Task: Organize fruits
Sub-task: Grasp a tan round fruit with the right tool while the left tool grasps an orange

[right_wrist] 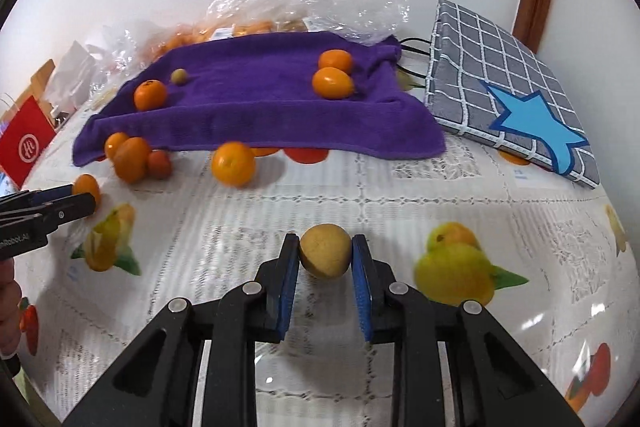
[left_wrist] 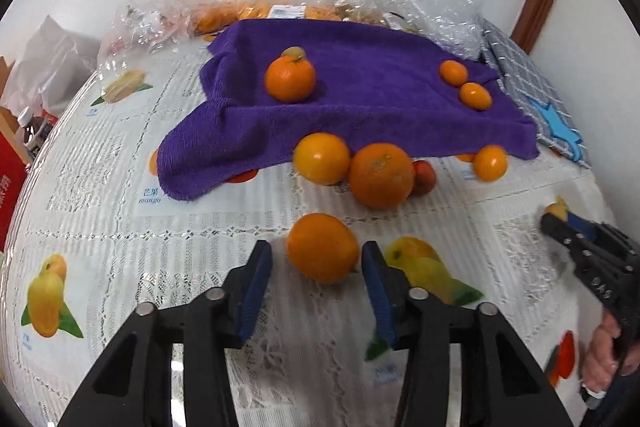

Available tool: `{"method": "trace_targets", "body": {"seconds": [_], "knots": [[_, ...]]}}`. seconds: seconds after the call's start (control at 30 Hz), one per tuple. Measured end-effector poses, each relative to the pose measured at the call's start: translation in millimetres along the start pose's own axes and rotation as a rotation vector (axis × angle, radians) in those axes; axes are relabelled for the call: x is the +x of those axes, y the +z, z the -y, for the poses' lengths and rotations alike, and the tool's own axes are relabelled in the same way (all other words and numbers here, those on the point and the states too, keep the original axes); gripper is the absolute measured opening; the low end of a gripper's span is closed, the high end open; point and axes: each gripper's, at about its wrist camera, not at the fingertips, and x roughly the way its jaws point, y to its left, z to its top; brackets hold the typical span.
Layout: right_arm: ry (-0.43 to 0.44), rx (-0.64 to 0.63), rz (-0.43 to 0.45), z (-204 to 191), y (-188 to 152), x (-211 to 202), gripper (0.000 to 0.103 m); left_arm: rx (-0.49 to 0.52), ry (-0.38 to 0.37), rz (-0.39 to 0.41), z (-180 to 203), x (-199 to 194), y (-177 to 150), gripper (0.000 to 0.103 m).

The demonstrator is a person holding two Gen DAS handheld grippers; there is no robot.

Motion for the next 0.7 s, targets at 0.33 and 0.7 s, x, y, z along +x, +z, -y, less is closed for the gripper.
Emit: {"method": "trace_targets", "body": {"seconds": [0.33, 0.7], "knots": [[0.023, 0.02, -0.021, 0.8, 2.5, 9.5, 0.026, -0.038, -0.003, 0.043, -5.1, -1.7, -3.4, 0.035], [0.058, 0.04, -0.013, 5.0, 2.6, 11.1, 0.026, -0.094, -0.07, 0.056, -16.9, -0.8, -5.7, 0.034]]}}
